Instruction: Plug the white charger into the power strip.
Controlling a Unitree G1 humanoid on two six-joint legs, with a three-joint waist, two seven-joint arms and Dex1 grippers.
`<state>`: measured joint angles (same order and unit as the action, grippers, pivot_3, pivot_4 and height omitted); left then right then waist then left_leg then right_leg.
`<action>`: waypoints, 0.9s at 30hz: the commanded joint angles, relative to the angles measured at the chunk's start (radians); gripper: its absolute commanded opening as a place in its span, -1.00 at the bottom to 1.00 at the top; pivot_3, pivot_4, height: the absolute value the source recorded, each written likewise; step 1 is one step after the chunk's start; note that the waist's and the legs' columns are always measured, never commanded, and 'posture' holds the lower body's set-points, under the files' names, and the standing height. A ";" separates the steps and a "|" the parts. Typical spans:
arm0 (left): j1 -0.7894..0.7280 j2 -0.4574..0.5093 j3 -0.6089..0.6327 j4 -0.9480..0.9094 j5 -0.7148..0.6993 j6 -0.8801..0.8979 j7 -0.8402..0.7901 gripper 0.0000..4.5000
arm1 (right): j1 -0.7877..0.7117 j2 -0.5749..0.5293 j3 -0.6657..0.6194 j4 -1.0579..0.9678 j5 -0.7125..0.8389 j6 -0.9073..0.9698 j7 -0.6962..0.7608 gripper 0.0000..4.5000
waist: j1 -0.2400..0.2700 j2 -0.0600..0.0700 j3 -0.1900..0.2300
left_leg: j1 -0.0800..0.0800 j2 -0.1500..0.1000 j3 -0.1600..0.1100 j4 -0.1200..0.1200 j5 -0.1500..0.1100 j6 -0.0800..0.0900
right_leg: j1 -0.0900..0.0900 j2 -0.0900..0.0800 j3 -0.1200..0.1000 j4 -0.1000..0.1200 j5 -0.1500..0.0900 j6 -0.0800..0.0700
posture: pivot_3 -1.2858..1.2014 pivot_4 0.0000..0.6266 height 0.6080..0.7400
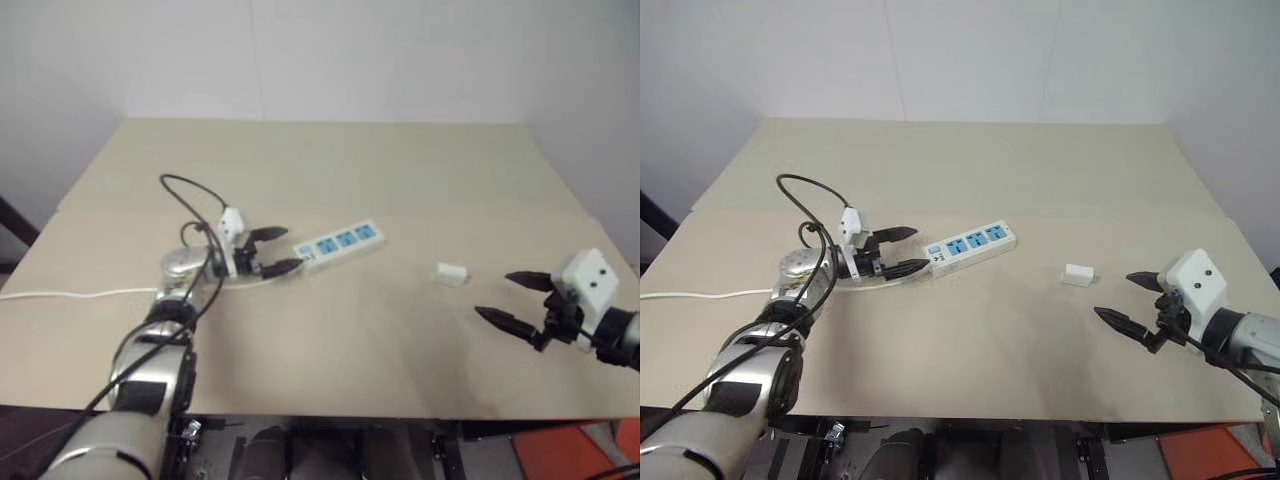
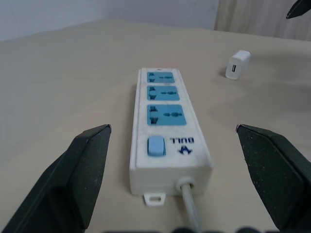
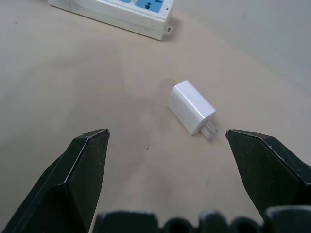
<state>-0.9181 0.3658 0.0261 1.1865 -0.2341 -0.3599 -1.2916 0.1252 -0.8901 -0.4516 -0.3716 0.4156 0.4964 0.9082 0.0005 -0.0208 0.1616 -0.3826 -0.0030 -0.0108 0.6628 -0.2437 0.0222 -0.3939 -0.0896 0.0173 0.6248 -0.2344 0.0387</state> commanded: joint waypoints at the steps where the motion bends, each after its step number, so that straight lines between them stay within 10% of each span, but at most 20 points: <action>1: -0.045 -0.021 -0.003 0.068 0.074 -0.080 0.097 0.99 | 0.016 0.007 -0.059 -0.062 0.024 0.020 -0.029 1.00 | 0.001 0.000 0.000 | 0.000 0.000 0.000 0.000 0.000 0.000 | 0.000 0.000 0.000 0.000 0.000 0.000 | 0.03 -0.52 1.00; 13: -0.063 -0.092 0.012 0.131 0.197 -0.052 0.239 0.99 | 0.022 0.017 -0.015 -0.143 0.063 0.062 -0.050 1.00 | 0.002 0.000 0.000 | 0.000 0.000 -0.002 0.000 0.000 0.000 | 0.000 0.000 -0.001 0.000 0.000 0.000 | 0.03 -0.52 1.00; 18: -0.071 -0.105 0.027 0.125 0.198 -0.026 0.244 0.48 | -0.002 0.020 0.037 -0.158 0.065 0.068 -0.056 1.00 | 0.004 0.000 0.000 | 0.000 0.000 -0.002 0.000 0.000 0.000 | 0.000 0.000 -0.001 0.000 0.000 0.000 | 0.03 -0.52 1.00; 27: -0.005 -0.076 0.043 0.000 0.167 0.006 0.173 0.45 | -0.038 0.030 0.130 -0.182 0.058 0.089 -0.070 1.00 | -0.001 0.000 0.000 | -0.001 0.000 -0.002 0.000 0.000 0.000 | 0.000 0.000 -0.002 0.000 0.000 0.000 | 0.03 -0.52 1.00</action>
<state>-0.9335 0.2727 0.0612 1.2663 -0.0423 -0.3485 -1.0949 0.0965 -0.8684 -0.3281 -0.5232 0.4571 0.5793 0.8440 -0.0003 -0.0212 0.1618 -0.3833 -0.0031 -0.0131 0.6630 -0.2437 0.0221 -0.3941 -0.0895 0.0154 0.6253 -0.2344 0.0389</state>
